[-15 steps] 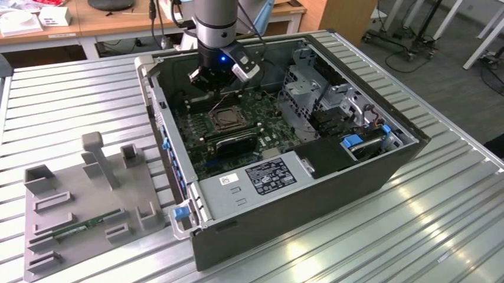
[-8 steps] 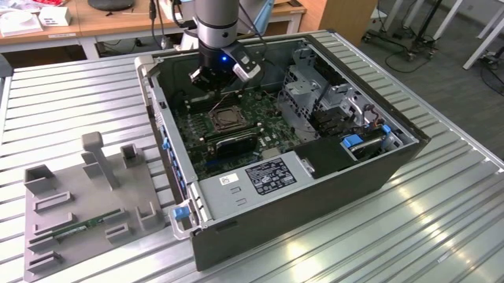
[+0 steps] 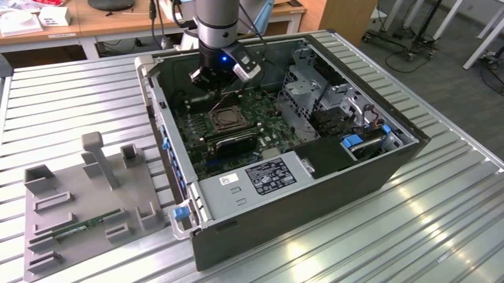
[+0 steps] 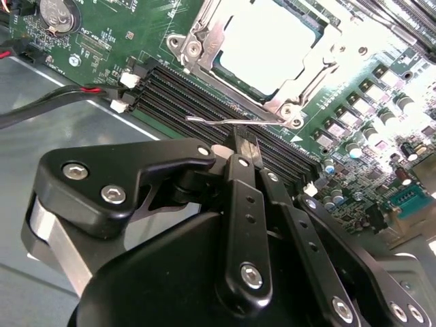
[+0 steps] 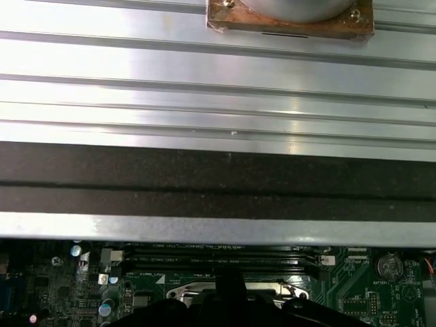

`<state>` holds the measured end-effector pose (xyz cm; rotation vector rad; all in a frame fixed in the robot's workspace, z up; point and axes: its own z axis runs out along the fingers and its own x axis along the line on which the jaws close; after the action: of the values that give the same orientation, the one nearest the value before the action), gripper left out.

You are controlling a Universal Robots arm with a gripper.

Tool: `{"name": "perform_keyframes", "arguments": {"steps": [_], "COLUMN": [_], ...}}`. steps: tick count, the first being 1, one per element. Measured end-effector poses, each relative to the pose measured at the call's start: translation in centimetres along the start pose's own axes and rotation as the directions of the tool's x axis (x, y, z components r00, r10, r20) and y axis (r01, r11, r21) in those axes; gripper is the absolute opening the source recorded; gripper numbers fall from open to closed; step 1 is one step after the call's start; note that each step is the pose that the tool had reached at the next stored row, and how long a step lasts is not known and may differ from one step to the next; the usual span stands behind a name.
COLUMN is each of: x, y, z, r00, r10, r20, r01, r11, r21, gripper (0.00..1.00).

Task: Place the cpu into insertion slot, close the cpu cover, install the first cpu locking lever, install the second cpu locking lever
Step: 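Install the first cpu locking lever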

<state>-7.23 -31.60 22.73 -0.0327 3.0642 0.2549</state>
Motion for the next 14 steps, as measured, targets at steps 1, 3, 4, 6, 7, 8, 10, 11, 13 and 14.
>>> {"name": "perform_keyframes", "arguments": {"steps": [1,3,4,6,7,8,10,11,13,14], "x": [-0.02,-0.07,-0.10,-0.10,-0.10,-0.10,-0.12,-0.12,-0.14,-0.14], "y": [0.00,-0.01,-0.02,-0.03,-0.03,-0.03,-0.02,-0.01,0.01,0.01], "z": [0.02,0.10,0.14,0.18,0.18,0.18,0.23,0.25,0.27,0.27], "r00": [1.0000,1.0000,1.0000,1.0000,1.0000,1.0000,1.0000,1.0000,1.0000,1.0000], "r10": [0.000,0.000,0.000,0.000,0.000,0.000,0.000,0.000,0.000,0.000], "r20": [0.0000,0.0002,0.0002,0.0000,0.0000,-0.0001,0.0002,0.0002,0.0002,0.0002], "r01": [0.000,0.000,0.000,0.000,0.000,0.000,0.000,0.000,0.000,0.000], "r11": [1.0000,1.0000,1.0000,1.0000,1.0000,1.0000,1.0000,1.0000,1.0000,1.0000], "r21": [-0.0002,-0.0005,-0.0004,-0.0002,-0.0001,-0.0001,-0.0008,-0.0013,-0.0019,-0.0020], "gripper": [0.11,0.11,0.11,0.11,0.11,0.11,0.11,0.11,0.11,0.11]}}
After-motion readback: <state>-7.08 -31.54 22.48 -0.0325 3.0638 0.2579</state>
